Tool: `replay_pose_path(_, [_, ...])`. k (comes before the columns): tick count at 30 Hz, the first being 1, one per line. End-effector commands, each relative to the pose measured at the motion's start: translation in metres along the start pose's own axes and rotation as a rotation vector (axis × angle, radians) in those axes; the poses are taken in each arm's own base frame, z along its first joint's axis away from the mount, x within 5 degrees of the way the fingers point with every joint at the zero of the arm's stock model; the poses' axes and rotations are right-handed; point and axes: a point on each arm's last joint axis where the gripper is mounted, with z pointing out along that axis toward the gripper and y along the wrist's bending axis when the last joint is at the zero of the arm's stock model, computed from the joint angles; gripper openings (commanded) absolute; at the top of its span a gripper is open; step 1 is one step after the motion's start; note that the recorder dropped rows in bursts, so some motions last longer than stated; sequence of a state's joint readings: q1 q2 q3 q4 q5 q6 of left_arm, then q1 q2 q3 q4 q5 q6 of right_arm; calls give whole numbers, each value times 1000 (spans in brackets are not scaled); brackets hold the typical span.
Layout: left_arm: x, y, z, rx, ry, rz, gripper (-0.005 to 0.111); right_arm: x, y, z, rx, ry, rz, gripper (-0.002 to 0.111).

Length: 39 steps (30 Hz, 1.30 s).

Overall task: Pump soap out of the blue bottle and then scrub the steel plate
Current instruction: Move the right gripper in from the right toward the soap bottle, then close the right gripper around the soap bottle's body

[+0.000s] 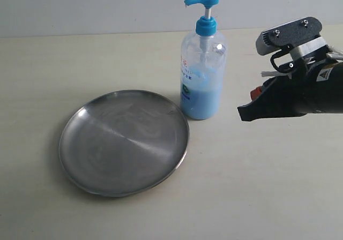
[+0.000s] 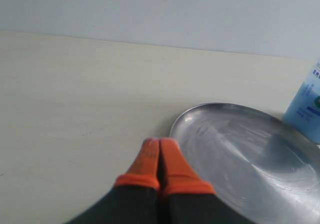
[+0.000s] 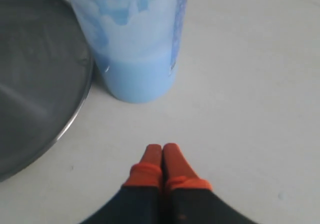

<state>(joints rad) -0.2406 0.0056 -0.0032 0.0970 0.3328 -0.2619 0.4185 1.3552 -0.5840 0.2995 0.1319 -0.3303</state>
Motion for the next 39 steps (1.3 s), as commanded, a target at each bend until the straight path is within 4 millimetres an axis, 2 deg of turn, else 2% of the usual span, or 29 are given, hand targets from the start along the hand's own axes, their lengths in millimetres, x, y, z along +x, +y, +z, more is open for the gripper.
replay_pose_path(1, [0,0,0,0,-10,1,0,2,-5,6,59,-112,8,0])
replay_pose_path(9, [0,0,0,0,-10,1,0,17,-12,4,145,-314,30,0])
replay_pose_path(16, [0,0,0,0,-10,1,0,21,-5,-1,80,-472,-15,0])
replay_pose_path(21, [0,0,0,0,-10,1,0,38,-5,-9,92,-592,-12,0])
replay_pose_path(26, [0,0,0,0,-10,1,0,54,1,7,33,-586,-63,0])
replay_pose_path(35, [0,0,0,0,-10,1,0,64,1,30,27,-602,-57,0])
replay_pose_path(39, [0,0,0,0,-10,1,0,73,1,41,24,-542,-54,0])
